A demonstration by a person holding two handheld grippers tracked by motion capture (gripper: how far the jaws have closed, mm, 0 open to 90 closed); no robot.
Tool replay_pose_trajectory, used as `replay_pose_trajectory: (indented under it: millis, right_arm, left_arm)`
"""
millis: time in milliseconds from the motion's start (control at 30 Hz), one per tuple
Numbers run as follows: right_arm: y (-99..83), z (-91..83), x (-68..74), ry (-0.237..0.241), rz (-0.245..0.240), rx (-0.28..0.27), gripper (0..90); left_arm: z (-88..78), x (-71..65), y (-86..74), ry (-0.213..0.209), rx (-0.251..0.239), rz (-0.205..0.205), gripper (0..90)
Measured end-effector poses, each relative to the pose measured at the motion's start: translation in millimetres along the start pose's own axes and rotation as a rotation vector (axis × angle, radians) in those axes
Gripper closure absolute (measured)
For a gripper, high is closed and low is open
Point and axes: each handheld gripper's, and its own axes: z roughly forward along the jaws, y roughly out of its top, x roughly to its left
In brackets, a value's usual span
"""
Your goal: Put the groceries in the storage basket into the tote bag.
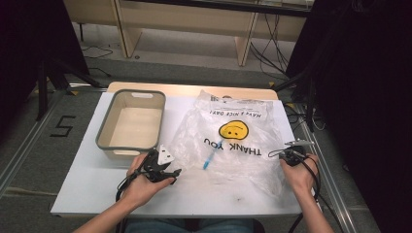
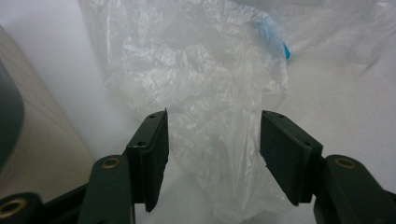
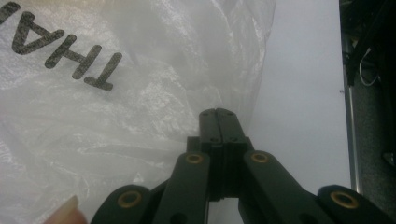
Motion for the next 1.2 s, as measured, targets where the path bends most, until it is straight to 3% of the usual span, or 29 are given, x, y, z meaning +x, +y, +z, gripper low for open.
replay_pose_trajectory:
  millis: [100,267,333,467,600,667,800,900,1067,1200]
  right_arm:
    - [1.1,-1.6,-0.4,0.007,-0.007,-0.056,89.3]
    - [2.7,-26.2,8.1,0.013,-0.019,-0.136,65.8]
    - [1.3,-40.0,13.0,0.052,-0.024,-0.160,58.3]
    - [-10.1,-57.8,23.9,0.167,-0.007,-0.115,50.1]
    - [-28.0,-60.7,36.6,0.243,-0.060,-0.033,47.7]
    - [-34.8,-57.8,39.7,0.262,-0.100,0.023,48.9]
    - [-43.3,-50.5,39.6,0.275,-0.155,0.110,75.4]
    - [-43.1,-48.4,38.0,0.276,-0.175,0.138,86.2]
    - [-41.8,-46.5,31.2,0.212,-0.201,0.114,86.1]
    - [-39.8,-45.4,30.0,0.210,-0.202,0.048,77.0]
  left_arm:
    - [2.1,-0.4,-1.4,-0.001,0.015,-0.012,41.5]
    - [8.5,-2.9,-4.7,-0.050,0.052,-0.039,40.4]
    - [11.6,-3.5,-6.5,-0.074,0.069,-0.054,40.6]
    - [15.0,-6.0,-8.5,-0.099,0.099,-0.055,41.9]
    - [16.1,-7.4,-8.7,-0.108,0.120,-0.047,45.9]
    - [16.8,-6.9,-8.9,-0.107,0.131,-0.047,50.7]
    - [15.7,-5.7,-7.7,-0.114,0.137,-0.056,66.8]
    - [15.2,-7.2,-6.6,-0.120,0.147,-0.033,79.0]
    - [14.7,-14.6,-5.2,-0.126,0.149,0.007,81.6]
    - [11.9,-15.9,-4.3,-0.118,0.114,0.007,70.1]
